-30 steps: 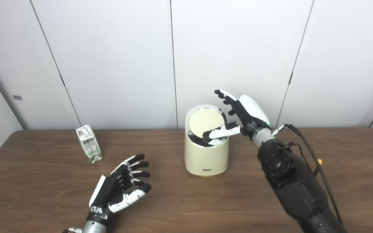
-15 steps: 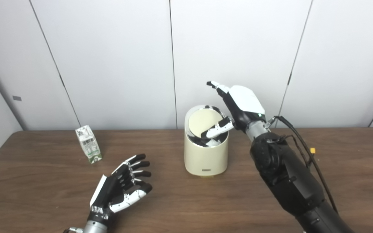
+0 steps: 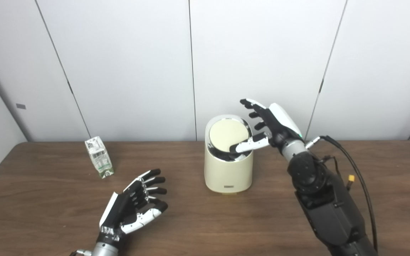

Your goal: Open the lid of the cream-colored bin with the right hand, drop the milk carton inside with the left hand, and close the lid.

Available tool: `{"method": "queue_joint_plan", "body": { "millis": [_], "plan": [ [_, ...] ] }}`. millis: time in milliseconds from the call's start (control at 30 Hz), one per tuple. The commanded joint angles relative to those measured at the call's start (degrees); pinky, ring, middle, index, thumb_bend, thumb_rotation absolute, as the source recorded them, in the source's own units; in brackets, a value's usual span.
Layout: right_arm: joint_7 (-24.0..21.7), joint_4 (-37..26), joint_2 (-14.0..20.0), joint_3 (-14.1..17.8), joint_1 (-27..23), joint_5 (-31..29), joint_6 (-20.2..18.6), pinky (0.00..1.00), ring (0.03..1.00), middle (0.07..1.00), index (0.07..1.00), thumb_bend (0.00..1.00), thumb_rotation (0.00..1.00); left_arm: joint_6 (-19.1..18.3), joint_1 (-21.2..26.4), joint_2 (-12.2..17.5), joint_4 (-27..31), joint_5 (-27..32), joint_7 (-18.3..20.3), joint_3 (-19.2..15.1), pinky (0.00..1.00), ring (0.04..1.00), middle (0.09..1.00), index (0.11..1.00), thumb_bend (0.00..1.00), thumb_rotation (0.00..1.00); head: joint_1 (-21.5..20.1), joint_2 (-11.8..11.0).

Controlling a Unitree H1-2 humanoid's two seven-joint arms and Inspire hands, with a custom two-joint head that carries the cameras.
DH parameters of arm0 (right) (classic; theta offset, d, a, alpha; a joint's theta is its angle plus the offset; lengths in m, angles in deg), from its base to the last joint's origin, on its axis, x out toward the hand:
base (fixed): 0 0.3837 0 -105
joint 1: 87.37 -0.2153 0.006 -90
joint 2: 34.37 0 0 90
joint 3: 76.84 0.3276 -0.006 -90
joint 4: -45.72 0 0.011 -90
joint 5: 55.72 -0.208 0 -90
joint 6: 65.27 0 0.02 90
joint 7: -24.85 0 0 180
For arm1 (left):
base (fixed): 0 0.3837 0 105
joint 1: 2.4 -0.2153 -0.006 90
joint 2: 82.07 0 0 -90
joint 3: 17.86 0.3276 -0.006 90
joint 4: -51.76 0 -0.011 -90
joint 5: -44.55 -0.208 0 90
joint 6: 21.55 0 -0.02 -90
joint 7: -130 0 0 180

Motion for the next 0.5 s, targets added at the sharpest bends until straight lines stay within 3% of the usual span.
{"method": "queue_joint_plan", "body": {
  "millis": [0,100,200,300,467],
  "plan": [
    [3.6,-3.3,-0.1,1.8,-1.7,-2.1,6.0,0.64,0.81,0.853,0.849,0.81,0.17,1.3,1.7,0.5,2.0,0.2,0.2,-0.1,0.56,0.693,0.793,0.867,0.71,0.23,0.0,0.1],
    [7.2,-4.6,-1.2,3.9,1.1,-4.4,9.9,0.6,0.786,0.822,0.823,0.81,0.19,1.1,1.7,0.5,2.2,-0.1,0.1,0.0,0.55,0.689,0.788,0.862,0.7,0.23,0.1,0.1],
    [9.2,-6.5,-2.6,6.2,4.8,-7.9,12.1,0.67,0.803,0.813,0.83,0.79,0.21,1.1,1.7,0.5,2.2,-0.2,0.1,0.1,0.55,0.686,0.783,0.857,0.7,0.22,0.1,0.1],
    [9.6,-7.9,-3.3,7.7,8.1,-11.0,13.2,0.77,0.828,0.837,0.854,0.78,0.22,1.1,1.8,0.5,2.1,0.0,0.1,0.1,0.55,0.685,0.782,0.858,0.71,0.23,0.1,0.1],
    [8.3,-9.7,-2.4,9.0,14.6,-16.0,17.0,0.77,0.857,0.894,0.896,0.75,0.24,1.1,1.9,0.5,2.1,0.7,0.3,-0.1,0.56,0.695,0.79,0.86,0.7,0.21,0.2,0.3]
  ]
}}
